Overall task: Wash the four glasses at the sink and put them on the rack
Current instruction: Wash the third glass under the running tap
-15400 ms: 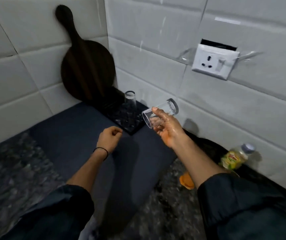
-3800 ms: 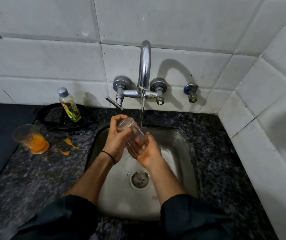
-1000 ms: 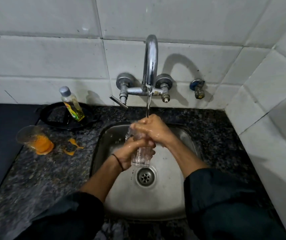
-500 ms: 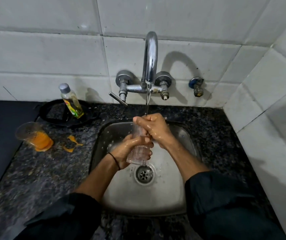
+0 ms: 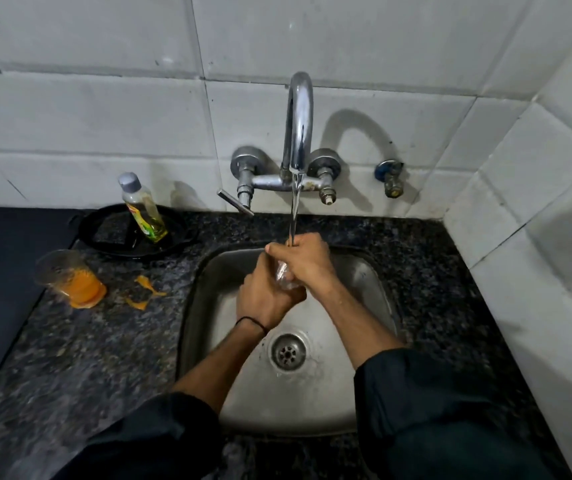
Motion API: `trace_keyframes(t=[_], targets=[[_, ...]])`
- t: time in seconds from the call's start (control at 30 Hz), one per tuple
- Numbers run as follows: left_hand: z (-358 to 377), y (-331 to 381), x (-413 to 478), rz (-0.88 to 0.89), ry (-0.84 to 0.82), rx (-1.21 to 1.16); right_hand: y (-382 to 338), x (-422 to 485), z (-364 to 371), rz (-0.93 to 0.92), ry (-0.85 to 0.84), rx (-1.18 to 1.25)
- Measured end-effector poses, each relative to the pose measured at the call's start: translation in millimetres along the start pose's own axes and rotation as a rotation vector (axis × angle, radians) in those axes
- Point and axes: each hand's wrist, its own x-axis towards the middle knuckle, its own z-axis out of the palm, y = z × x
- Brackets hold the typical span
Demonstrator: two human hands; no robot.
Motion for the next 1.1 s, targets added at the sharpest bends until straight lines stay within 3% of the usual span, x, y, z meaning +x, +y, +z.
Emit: trace_keyframes(t=[0.07, 0.13, 0.2, 0.27, 0.33, 0.37, 0.4, 0.5, 0.6, 0.67, 0.77, 0.83, 0.9, 0.97, 1.03, 1.1], targets=[[2, 0, -2, -0.019, -0.081, -0.216, -3, 3, 1, -0.061, 0.020, -0.107], [-9, -5, 0, -0.110, -0.360, -0.579, 0, 5, -6, -0.178, -0.101, -0.031], [-18, -10, 1, -0.129, -0.522, -0.705, 4, 3, -12, -0.219, -0.237, 0.096], [-16, -6, 4, -0.064, -0.353, -0.453, 4, 3, -12, -0.181, -0.212, 0.092], [-7, 0, 2, -0.018, -0.027, -0.048, -2, 5, -7, -0.103, -0.129, -0.051], [-4, 3, -1, -0.003, 0.071, 0.001, -5, 4, -4, -0.070, -0.100, -0.128], [-4, 5, -3, 0.004, 0.058, -0.070, -10, 4, -3, -0.063, -0.081, -0.200], [-11, -1, 0, -0.041, -0.262, -0.473, -20, 4, -13, -0.125, -0.106, -0.264], [-26, -6, -1, -0.099, -0.602, -0.740, -15, 3, -28, -0.197, -0.354, -0.004], [-23, -10, 5, -0.122, -0.548, -0.644, -11, 0, -31, -0.174, -0.394, 0.009], [-7, -9, 13, -0.005, -0.162, 0.009, -10, 3, -21, -0.057, -0.354, -0.311], [-3, -10, 11, 0.040, -0.063, 0.082, -8, 6, -14, -0.036, -0.374, -0.358], [-10, -19, 14, 0.149, -0.109, 0.003, -9, 0, -19, -0.099, -0.503, -0.342], [-27, -24, 22, 0.253, -0.248, -0.036, -8, -6, -30, -0.286, -0.744, -0.496], [-39, -18, 28, 0.292, -0.448, -0.011, -5, -10, -39, -0.483, -0.911, -0.991], [-39, -9, 36, 0.350, -0.498, 0.120, -1, -7, -44, -0.801, -0.749, -1.577]])
